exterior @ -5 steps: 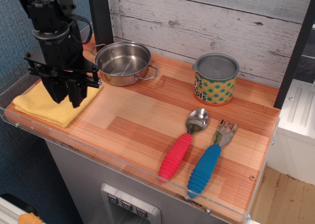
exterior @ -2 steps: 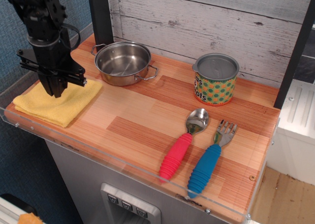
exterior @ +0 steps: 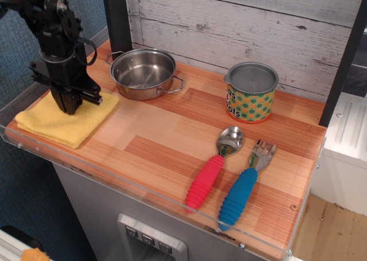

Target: Put the napkin to the left of the spoon.

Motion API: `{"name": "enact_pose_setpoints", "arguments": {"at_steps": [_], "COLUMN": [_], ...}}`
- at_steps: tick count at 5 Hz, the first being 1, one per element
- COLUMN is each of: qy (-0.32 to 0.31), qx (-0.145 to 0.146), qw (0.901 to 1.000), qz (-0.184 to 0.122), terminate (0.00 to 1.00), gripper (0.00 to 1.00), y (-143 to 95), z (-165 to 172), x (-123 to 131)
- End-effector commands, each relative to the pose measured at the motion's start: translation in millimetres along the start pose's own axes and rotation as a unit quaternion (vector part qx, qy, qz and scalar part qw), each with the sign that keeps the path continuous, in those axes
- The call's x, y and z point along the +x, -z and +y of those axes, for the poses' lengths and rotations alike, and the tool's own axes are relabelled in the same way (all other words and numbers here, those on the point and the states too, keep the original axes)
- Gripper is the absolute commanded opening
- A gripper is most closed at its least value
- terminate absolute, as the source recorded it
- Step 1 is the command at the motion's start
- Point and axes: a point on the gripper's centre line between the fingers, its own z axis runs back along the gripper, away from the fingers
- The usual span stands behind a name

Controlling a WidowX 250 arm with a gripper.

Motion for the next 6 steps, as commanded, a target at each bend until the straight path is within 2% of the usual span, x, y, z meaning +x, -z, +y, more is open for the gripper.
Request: {"name": "enact_pose_setpoints", "arguments": {"at_steps": [1, 2, 3, 4, 6], "qy": [0.006, 0.010, 0.001, -0.015, -0.004], "qx": [-0.031, -0.052, -0.061, -0.057, -0.066], "qw": [0.9995, 0.9986, 0.9981, 0.9980, 0.9976], "qz": [0.009, 0.006, 0.003, 0.020, 0.020], "terminate": [0.00, 0.00, 0.00, 0.00, 0.00], "gripper": [0.00, 0.00, 0.00, 0.00, 0.00], "y": [-7.5, -10.7, -16.5, -16.1, -18.1], "z": [0.5, -9.2, -21.4, -34.4, -50.8], "x": [-1.4, -4.6, -4.8, -4.8, -10.5]}}
